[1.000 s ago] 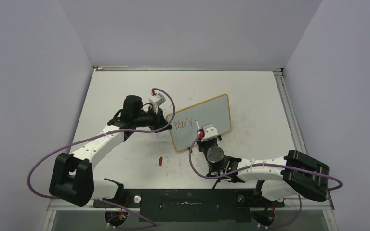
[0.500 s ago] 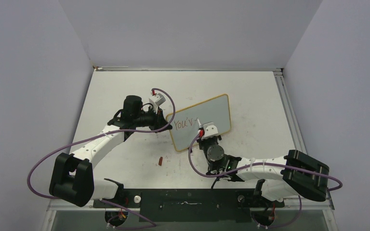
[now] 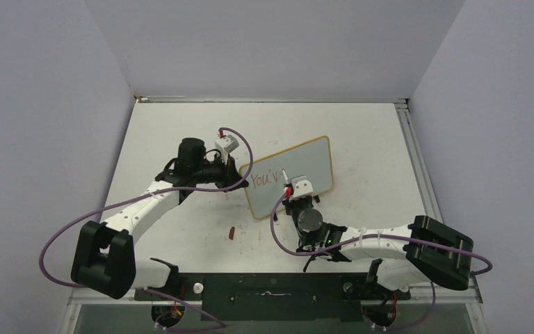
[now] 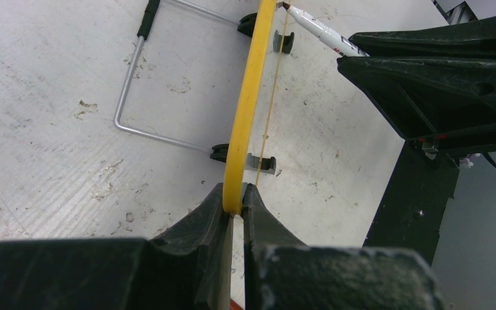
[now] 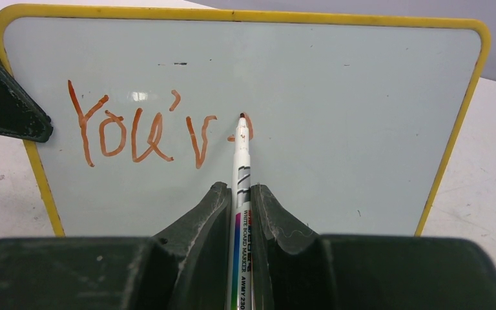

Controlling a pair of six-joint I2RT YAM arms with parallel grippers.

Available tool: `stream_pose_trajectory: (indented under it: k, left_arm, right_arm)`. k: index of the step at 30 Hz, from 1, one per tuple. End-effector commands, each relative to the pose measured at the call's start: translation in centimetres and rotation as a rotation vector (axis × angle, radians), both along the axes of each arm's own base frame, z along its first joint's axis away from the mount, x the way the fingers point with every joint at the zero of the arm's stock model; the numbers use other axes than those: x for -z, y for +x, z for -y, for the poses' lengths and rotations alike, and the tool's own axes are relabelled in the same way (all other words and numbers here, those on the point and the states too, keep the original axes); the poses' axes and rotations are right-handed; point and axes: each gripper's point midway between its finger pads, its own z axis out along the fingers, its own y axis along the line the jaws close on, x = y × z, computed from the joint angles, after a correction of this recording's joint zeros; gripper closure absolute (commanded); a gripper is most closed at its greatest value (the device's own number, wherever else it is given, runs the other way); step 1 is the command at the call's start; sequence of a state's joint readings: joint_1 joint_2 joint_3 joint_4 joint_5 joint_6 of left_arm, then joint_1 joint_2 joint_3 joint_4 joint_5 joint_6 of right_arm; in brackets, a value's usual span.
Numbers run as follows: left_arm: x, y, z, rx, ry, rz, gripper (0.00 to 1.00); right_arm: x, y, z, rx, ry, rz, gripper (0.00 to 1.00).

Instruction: Write a sentence on the whiteboard

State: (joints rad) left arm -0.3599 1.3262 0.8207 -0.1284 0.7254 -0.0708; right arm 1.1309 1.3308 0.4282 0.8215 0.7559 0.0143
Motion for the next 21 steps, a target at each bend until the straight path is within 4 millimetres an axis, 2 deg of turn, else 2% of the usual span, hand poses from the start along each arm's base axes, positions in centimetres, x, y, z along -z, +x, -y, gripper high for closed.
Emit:
stream_pose_trajectory:
  k: [1,9,21]
  left_arm:
    - [3.4,-0.9,-1.7,-0.050,0.119,-0.103,1.00]
    - [3.4,-1.0,-1.7,-0.051,0.119,-0.104,1.00]
    - [3.4,-0.9,-1.7,-0.053,0.121,-0.103,1.00]
  right_arm:
    - [0.0,-0.2,-1.0,-0.031,0.038,-0.015,0.95]
    - [1.4,-1.2,-1.1,-0.033,0.027,-0.048,0.95]
    - [2.7,-1.6,0.0,0.010,0.016,-0.079,0.95]
